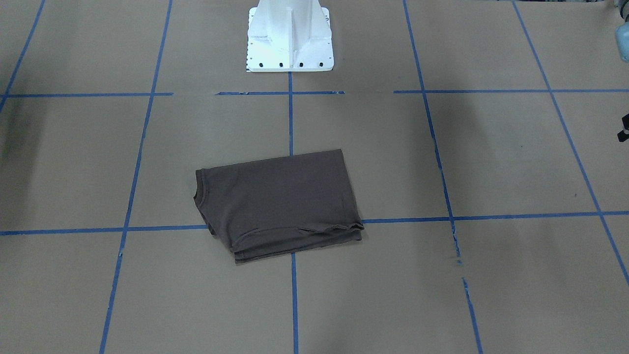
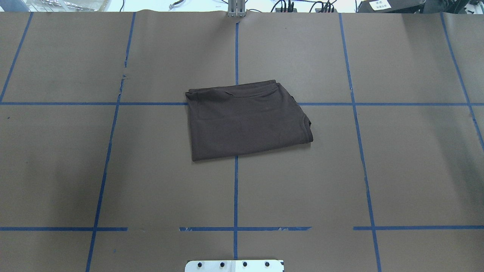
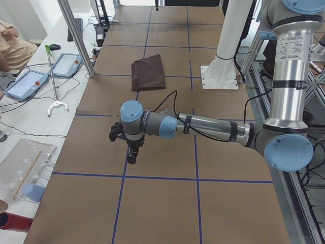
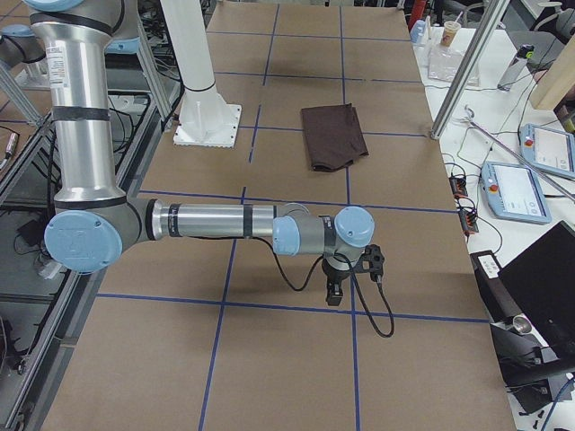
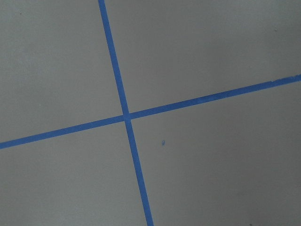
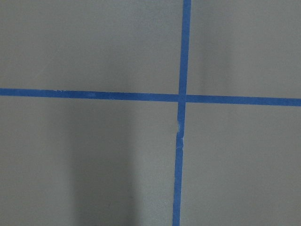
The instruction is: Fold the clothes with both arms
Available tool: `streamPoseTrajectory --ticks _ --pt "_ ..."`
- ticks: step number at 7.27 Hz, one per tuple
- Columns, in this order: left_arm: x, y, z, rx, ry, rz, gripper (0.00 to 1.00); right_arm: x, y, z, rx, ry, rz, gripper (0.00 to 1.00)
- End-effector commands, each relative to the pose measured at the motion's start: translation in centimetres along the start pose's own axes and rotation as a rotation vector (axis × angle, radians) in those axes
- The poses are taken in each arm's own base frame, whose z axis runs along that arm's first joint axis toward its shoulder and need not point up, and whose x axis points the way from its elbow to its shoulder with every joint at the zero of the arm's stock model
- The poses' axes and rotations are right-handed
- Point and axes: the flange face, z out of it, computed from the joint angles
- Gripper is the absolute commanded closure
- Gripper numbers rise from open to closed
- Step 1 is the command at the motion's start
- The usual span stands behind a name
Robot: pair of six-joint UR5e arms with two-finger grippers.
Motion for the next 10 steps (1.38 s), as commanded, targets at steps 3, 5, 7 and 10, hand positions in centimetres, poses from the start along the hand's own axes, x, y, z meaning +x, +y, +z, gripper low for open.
streamPoseTrajectory --ticks 3,5,7,10 --pt "-0.3 0.5 0.2 -0.005 0.001 -0.006 0.0 -0.5 -0.1 0.1 -0.002 -0.002 -0.009 0.0" --pt "-0.2 0.4 0.1 -0.002 0.002 -0.006 0.0 -0.8 -0.1 -0.1 0.003 -0.004 -0.016 0.0" --pt "-0.2 0.3 0.1 -0.001 0.001 -0.006 0.0 -0.9 -0.3 -0.3 0.007 -0.005 -0.022 0.0" --pt "0.1 -0.1 -0.2 0.002 0.002 -0.003 0.0 -2.3 -0.2 -1.5 0.058 -0.041 -0.072 0.0"
